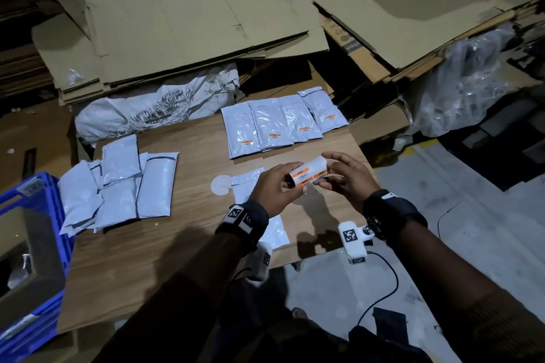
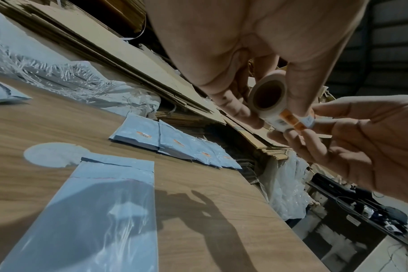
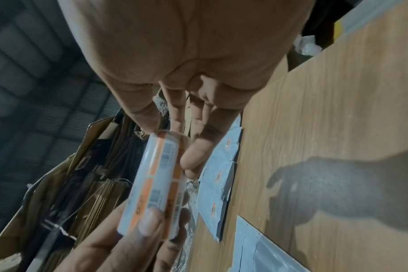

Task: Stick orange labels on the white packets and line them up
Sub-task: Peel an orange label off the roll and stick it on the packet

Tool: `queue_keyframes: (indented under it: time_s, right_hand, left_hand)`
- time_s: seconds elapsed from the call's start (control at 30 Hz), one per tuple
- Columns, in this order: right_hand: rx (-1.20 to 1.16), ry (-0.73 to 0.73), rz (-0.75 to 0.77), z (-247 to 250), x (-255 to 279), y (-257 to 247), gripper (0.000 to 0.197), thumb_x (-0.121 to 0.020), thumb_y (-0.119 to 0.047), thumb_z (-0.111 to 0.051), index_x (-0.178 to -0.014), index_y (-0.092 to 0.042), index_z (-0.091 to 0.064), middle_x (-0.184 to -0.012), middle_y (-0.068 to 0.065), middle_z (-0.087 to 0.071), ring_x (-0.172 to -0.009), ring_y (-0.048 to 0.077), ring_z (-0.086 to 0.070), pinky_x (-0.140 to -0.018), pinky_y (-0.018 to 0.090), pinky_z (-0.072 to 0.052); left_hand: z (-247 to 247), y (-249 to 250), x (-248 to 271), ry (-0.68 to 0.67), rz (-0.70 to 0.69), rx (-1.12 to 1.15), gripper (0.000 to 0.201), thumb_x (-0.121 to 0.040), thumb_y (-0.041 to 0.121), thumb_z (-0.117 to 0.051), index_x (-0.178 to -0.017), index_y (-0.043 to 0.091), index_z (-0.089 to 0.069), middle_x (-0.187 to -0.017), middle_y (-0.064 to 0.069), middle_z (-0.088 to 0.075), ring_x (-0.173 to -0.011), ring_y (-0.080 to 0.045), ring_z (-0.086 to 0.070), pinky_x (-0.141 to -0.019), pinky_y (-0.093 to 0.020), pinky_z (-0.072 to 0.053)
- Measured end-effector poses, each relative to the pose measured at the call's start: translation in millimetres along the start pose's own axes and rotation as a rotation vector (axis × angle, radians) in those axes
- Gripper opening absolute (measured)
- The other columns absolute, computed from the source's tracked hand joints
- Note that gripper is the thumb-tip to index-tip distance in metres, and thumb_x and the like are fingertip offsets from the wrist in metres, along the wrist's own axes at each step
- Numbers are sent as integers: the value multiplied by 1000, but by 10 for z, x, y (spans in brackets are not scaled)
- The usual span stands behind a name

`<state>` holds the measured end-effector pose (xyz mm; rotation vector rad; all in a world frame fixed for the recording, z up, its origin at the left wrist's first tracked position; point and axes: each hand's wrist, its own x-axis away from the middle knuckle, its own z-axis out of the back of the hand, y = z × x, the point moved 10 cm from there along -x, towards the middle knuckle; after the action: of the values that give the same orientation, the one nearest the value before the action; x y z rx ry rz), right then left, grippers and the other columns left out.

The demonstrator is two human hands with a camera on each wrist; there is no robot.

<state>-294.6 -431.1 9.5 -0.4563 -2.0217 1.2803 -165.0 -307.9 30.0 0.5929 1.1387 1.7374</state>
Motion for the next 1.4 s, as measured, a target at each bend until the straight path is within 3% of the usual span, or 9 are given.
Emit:
queue_keyframes:
  time_s: [0.13, 0.37, 0.53, 0.73, 0.8, 0.87, 1.0, 1.2, 1.4]
  right_hand:
    - [103, -3, 91, -53, 57, -75, 30, -100, -10, -64, -130, -14, -62, -108, 20, -70, -92, 31, -73, -84, 41, -63]
    - [127, -5, 152, -104, 77, -148, 25, -98, 0, -63, -121, -6, -64, -104, 17, -68, -87, 26, -68, -74, 32, -58]
    - [150, -75, 161, -191, 144, -246, 27, -96, 1, -61, -119, -13, -66, -97, 6, -67, -84, 18, -65, -73, 32, -53]
    - [175, -205, 223, -427, 207, -359, 28, -98, 2, -60, -121, -11, -64, -106, 8, -66, -92, 18, -66, -77, 31, -57]
    - [236, -156, 272, -419, 214, -416, 27, -97, 0, -63, -124, -5, -62, -114, 6, -66, -93, 16, -67, -75, 30, -57]
    - [294, -74, 330, -371, 218, -470, 27, -95, -1, -68, -120, -3, -60, -116, 7, -65, -92, 16, -66, -74, 30, -58]
    - [422, 98, 480, -300, 282, -597, 16, -84, -16, -78, -94, -17, -66, -94, 1, -65, -85, 22, -65, -75, 41, -62]
    - [619, 155, 590, -436, 480, -701, 13, -89, -5, -73, -90, -17, -76, -80, -12, -73, -69, 1, -65, -65, 17, -50]
    - [708, 135, 645, -482, 553, -729, 17, -87, -8, -75, -99, -20, -76, -91, -6, -73, -76, 10, -71, -71, 27, -57]
  left_hand:
    - [37, -6, 20, 27, 53, 53, 53, -85, 29, -82, -134, 18, -65, -117, 1, -71, -100, -11, -69, -90, -34, -59]
    - [-25, 33, 66, -33, 134, 272, 32, -89, 30, -79, -119, 28, -70, -110, -2, -75, -99, -19, -73, -88, -29, -59]
    - [-7, -69, 53, -25, 291, 498, 38, -109, 35, -44, -120, 7, -66, -95, -18, -72, -85, -30, -72, -83, -41, -59]
    - [-87, 10, 62, -82, 279, 536, 32, -108, 25, -46, -122, 3, -65, -104, -13, -70, -95, -27, -68, -90, -45, -57]
    - [-94, 3, 67, -75, 283, 581, 36, -108, 28, -48, -127, 0, -62, -108, -16, -68, -100, -32, -66, -92, -48, -55]
    - [-76, 7, 77, -52, 276, 619, 45, -102, 34, -54, -128, -3, -58, -106, -16, -67, -95, -30, -65, -82, -42, -57]
    - [28, 33, 71, 38, 249, 586, 48, -92, 37, -58, -127, 4, -58, -106, -10, -68, -89, -21, -66, -67, -25, -53]
    - [89, 121, 28, 120, 192, 608, 33, -106, 23, -53, -132, 3, -53, -113, -10, -69, -98, -20, -68, -73, -29, -55]
    - [108, 100, 6, 126, 175, 604, 33, -105, 23, -55, -127, -1, -52, -118, -27, -66, -106, -34, -68, -81, -40, -60]
